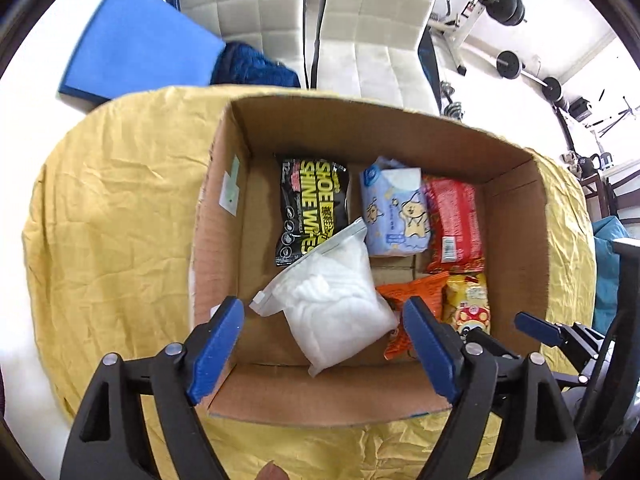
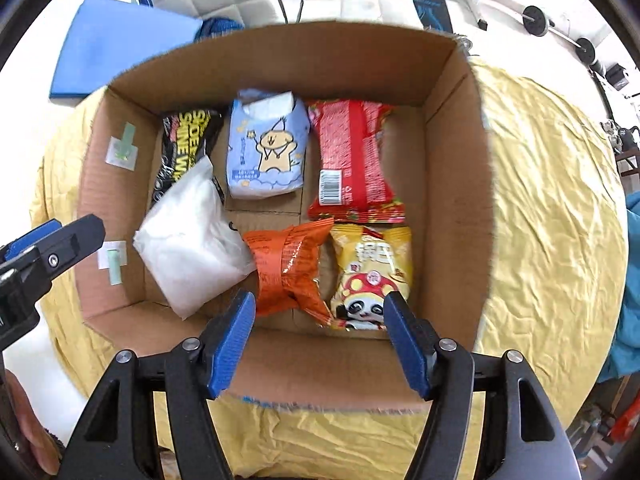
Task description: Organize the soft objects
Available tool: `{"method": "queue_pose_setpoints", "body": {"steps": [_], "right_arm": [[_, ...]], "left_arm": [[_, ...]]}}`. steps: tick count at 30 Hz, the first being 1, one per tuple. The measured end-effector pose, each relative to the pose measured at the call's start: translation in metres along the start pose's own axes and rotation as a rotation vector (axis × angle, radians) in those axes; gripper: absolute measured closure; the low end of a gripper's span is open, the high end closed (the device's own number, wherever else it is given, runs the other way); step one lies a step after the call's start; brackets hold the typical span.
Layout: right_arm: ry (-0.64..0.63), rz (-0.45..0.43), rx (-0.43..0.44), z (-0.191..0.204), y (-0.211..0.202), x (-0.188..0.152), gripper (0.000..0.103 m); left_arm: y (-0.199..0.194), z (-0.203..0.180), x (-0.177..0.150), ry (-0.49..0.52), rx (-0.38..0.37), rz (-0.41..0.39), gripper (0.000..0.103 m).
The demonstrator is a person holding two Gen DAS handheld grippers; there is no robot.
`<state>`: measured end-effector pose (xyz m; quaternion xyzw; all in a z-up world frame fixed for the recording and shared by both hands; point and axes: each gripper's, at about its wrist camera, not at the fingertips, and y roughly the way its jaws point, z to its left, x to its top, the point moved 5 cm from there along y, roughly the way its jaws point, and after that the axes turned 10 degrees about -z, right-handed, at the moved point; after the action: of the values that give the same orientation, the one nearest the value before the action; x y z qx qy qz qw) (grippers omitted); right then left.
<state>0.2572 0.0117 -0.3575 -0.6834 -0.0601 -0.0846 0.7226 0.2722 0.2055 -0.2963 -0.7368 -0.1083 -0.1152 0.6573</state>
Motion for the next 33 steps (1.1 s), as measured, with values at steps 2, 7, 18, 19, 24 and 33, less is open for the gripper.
{"method": "queue_pose_setpoints", "body": {"steps": [2,7,18,19,24,33], "right_arm": [[0.006,-0.016,0.012,0.003,-0.017,-0.002,0.032],[0.007,-0.067,0.046,0.012,-0.057,-0.012,0.012],[0.026,-0.145,0.032,0.006,-0.101,-0.020,0.000],[0.025,-0.150,0.028,0.006,-0.105,-0.022,0.000],[0.010,-0.175,0.037,0.003,-0.137,-0.034,0.000],[0.003,-0.297,0.063,-0.006,-0.251,-0.069,0.000]], "left_arm": [[-0.010,-0.003,-0.001,0.004,-0.001,-0.021,0.020],[-0.029,-0.007,-0.006,0.006,0.006,-0.058,0.008],[-0.061,-0.014,-0.014,0.030,0.032,-0.122,0.000],[-0.067,-0.016,-0.015,0.033,0.035,-0.133,0.000],[-0.106,-0.025,-0.021,0.045,0.047,-0.193,0.000],[-0.209,-0.044,-0.039,0.054,0.025,-0.310,0.000]]}}
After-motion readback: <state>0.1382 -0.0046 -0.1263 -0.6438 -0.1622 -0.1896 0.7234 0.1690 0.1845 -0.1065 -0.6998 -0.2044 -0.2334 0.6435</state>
